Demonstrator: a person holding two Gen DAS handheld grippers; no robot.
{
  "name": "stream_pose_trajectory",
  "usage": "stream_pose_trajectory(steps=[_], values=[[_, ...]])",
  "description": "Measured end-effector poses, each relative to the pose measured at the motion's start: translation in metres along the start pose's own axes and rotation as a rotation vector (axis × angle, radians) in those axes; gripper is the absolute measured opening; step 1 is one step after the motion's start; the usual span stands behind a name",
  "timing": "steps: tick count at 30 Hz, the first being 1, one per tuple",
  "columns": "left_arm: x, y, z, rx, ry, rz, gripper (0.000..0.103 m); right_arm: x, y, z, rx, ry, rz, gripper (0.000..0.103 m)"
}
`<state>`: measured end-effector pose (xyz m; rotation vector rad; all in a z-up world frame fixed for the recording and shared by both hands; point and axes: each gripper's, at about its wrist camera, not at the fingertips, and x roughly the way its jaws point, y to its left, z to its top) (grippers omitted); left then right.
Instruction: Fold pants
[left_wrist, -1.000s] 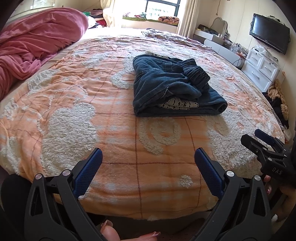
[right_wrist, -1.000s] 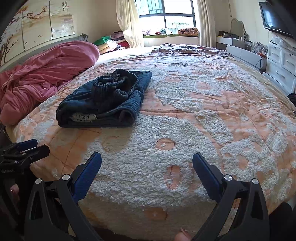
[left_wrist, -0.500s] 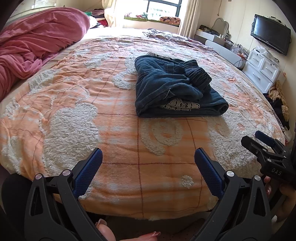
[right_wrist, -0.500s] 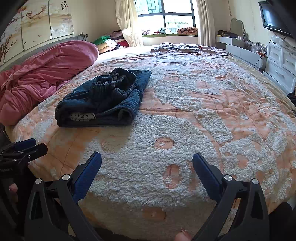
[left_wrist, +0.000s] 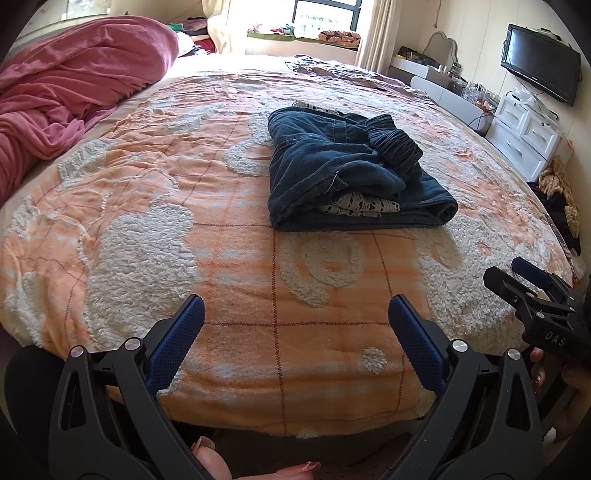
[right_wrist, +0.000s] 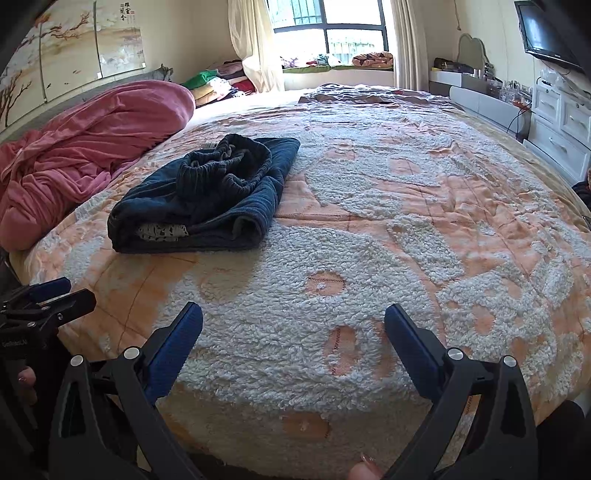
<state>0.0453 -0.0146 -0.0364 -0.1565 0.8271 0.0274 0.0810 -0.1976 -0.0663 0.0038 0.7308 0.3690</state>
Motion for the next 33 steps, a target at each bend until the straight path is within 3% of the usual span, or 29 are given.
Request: stream_pose_trajectory(steps=[27,33], values=[[-0.0018,-0.0040,-0.0006,0.009,0.004,-0.017,0.093,0.0009,-0.0018,0.0005,0.008,0.002,-0.005,0.098],[-0.0009,0.0006,0.0050,0.002,-0.015,0.043,0.093,0.0005,-0.0072,0.0037,0.010,0.006,-0.045,0.098]])
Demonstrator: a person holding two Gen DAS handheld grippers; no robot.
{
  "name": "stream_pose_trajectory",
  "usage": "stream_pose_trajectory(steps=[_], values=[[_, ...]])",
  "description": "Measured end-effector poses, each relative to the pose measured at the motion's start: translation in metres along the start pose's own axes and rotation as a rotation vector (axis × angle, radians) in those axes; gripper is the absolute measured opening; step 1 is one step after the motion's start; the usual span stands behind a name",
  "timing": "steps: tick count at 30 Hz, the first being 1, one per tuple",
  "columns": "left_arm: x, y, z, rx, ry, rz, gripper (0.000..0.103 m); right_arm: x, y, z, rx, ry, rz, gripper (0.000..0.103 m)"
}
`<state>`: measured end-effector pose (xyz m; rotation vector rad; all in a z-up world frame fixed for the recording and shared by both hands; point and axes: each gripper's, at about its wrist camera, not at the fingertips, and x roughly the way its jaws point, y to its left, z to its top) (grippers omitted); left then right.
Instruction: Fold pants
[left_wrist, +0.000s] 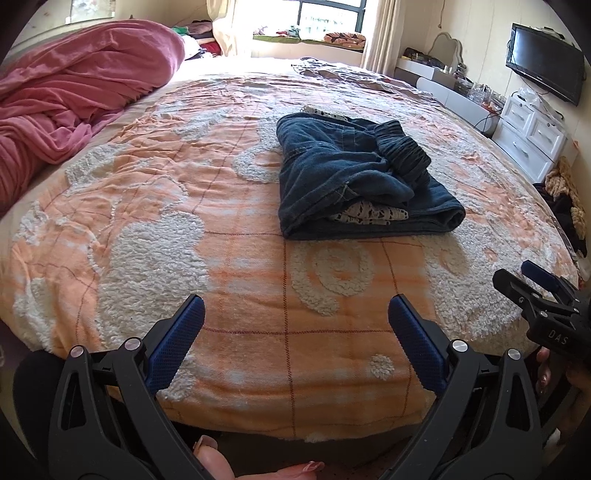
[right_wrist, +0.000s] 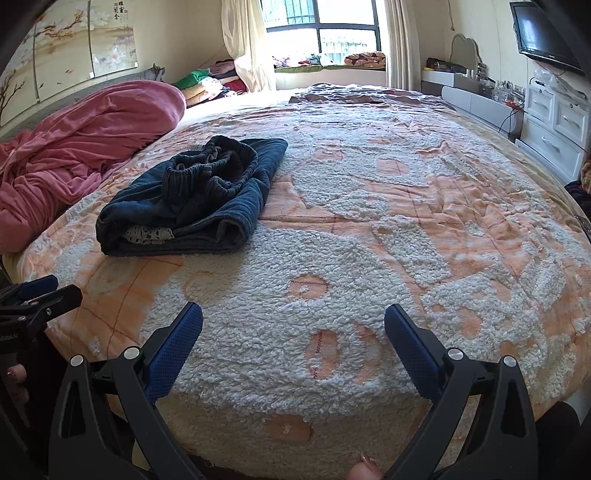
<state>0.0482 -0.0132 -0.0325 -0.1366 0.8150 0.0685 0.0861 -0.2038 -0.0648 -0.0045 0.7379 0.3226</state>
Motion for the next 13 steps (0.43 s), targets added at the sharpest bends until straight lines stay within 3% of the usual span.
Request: stream_pose_trajectory(steps=[4,7,10,13], values=[[0.001,0.017,0.011,-0.040,-0.013,-0.008,0.093,0.000,-0.017,0.008,0.042,0.013,-0.033,0.098],[-0.001,0.045,0.039,-0.090,-0.048,0.003,0.093,0.000,-0.056,0.026,0.144,0.034,-0.045,0.098],[0.021,0.092,0.083,-0.099,-0.043,0.100,0.094,0.002,-0.112,0.051,0.194,0.031,-0.145,0.098],[0.065,0.145,0.127,-0.143,0.030,0.184,0.094,0.015,-0.191,0.082,0.236,0.038,-0.330,0.098]])
